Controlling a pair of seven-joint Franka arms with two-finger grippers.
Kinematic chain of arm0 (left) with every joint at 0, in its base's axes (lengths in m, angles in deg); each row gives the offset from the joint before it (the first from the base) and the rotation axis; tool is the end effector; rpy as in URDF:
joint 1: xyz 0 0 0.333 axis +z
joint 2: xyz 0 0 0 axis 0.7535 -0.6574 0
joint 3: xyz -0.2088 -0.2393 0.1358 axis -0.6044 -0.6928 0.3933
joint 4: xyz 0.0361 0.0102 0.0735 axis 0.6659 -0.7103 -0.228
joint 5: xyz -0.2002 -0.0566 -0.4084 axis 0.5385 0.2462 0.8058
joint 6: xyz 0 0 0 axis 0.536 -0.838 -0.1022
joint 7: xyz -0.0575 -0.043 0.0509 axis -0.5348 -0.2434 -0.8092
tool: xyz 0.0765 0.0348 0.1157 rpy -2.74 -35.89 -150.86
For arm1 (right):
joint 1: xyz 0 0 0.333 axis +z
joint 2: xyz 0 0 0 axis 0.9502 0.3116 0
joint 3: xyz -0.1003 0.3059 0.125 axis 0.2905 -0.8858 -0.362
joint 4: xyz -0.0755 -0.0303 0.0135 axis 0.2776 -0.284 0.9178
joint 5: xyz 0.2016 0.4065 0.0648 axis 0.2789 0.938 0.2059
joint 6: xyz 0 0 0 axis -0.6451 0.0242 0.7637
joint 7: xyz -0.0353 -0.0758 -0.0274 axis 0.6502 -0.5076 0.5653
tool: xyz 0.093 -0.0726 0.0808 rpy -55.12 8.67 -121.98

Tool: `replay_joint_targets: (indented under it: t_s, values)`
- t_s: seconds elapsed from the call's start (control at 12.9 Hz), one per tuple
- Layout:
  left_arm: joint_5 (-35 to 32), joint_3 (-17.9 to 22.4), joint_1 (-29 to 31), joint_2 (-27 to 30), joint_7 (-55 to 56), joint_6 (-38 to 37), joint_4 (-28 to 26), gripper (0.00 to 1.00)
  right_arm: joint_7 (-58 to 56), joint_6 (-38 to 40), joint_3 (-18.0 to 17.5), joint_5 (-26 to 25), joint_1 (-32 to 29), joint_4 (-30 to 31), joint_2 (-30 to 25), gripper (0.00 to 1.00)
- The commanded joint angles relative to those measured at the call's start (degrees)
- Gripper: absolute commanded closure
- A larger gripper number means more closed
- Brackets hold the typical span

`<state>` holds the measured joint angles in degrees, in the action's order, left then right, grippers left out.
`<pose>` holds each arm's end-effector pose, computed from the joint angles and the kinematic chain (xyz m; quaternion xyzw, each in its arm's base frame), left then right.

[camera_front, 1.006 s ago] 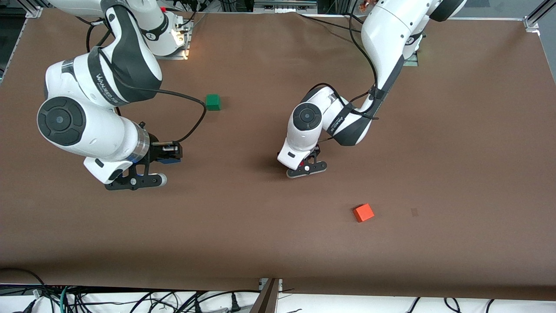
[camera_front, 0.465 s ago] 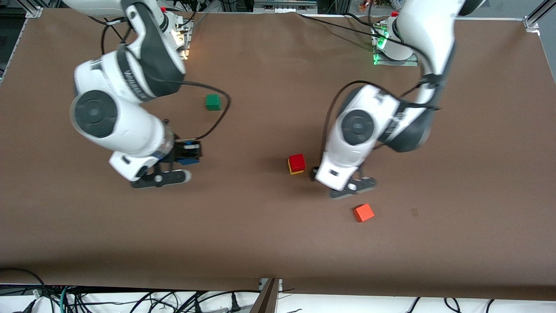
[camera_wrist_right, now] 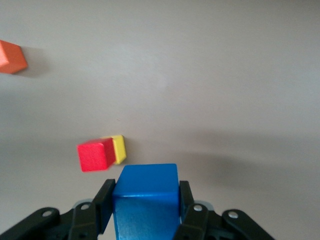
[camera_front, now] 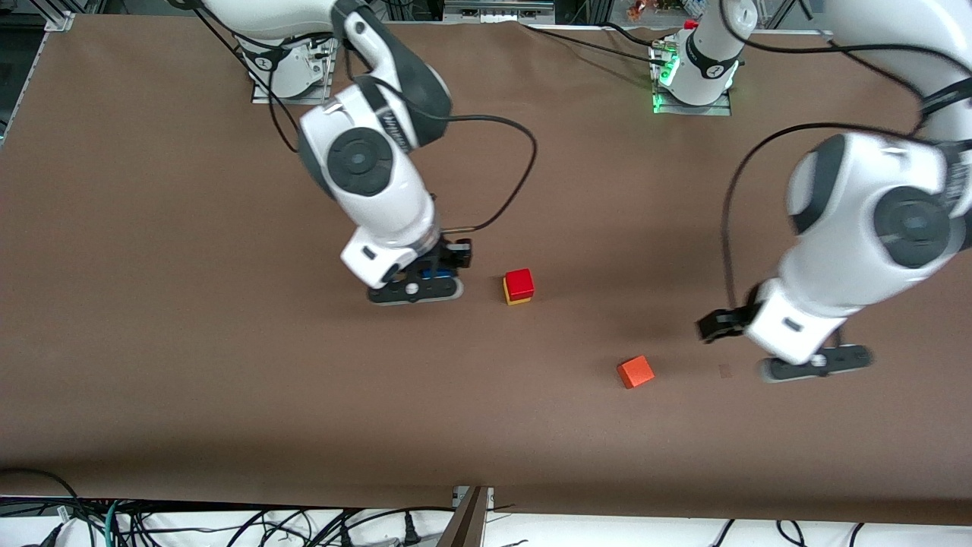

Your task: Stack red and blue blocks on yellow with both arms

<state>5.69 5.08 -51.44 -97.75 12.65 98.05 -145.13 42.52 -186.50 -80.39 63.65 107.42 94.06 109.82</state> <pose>0.7894 -0.1180 0.4830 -0.9974 -0.0661 -0.0251 0.0135 0.6832 0.5060 0.4049 -0.9971 -0.0346 -0.0215 0.0647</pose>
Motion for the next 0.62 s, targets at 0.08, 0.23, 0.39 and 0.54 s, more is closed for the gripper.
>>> replay_joint_targets:
  t_s: [0.08,0.23,0.39,0.54]
  values:
    - [-0.63,-1.36,6.39,4.36,-10.43,-5.64,-0.64,0.00,3.15,-6.07,0.40,0.28,2.56,-1.14,2.90,0.71]
    - [2.08,-1.10,9.38,5.41,-14.30,-7.75,-0.64,0.00,3.43,-8.61,0.31,0.28,4.05,-1.22,4.65,0.71]
    - [4.11,-0.92,13.43,7.08,-16.68,-10.65,-1.34,0.00,4.31,-8.28,0.84,-0.51,6.43,-1.14,5.10,0.71]
    - [4.21,0.21,13.44,11.63,-17.22,-11.10,-6.41,0.00,4.04,-11.33,0.58,-0.69,6.00,-1.14,6.14,0.71]
